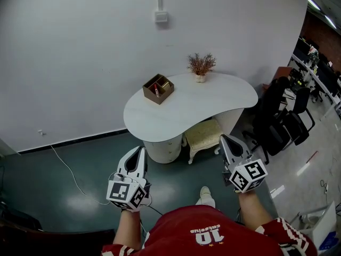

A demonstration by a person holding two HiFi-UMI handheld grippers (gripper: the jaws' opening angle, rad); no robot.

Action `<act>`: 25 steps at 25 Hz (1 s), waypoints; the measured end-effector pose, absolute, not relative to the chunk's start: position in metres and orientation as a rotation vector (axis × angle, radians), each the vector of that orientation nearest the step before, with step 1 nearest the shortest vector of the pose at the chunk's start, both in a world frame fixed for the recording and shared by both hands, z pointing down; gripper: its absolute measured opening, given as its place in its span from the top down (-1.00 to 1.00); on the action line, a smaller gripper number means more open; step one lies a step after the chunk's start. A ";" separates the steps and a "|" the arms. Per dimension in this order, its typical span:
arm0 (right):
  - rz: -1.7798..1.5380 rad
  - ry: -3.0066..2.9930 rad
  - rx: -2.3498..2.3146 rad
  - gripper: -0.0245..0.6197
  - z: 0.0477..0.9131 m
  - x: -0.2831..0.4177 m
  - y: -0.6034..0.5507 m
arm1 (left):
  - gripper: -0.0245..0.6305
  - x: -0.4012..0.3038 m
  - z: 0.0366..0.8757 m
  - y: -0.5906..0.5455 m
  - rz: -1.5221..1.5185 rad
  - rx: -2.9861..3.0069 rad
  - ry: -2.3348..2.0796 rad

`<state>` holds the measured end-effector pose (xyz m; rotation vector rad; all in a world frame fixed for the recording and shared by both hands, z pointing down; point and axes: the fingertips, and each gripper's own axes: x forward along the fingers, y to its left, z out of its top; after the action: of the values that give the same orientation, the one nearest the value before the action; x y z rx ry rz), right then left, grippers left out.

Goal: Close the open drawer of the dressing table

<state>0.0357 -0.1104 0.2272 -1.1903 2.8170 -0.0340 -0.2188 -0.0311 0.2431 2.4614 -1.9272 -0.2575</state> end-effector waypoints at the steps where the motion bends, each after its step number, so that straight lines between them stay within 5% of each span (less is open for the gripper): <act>1: -0.033 2.817 -1.193 0.91 0.227 0.036 -0.110 | 0.97 -0.220 0.243 -0.031 -0.257 2.459 -1.929; 25: 0.006 2.895 -1.136 0.91 0.231 0.017 -0.099 | 0.97 -0.219 0.240 -0.030 -0.286 2.466 -1.906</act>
<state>0.0169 -0.0993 0.2309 -1.1364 2.8953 0.0064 -0.2185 -0.0299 0.2404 2.4663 -1.9064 -0.2859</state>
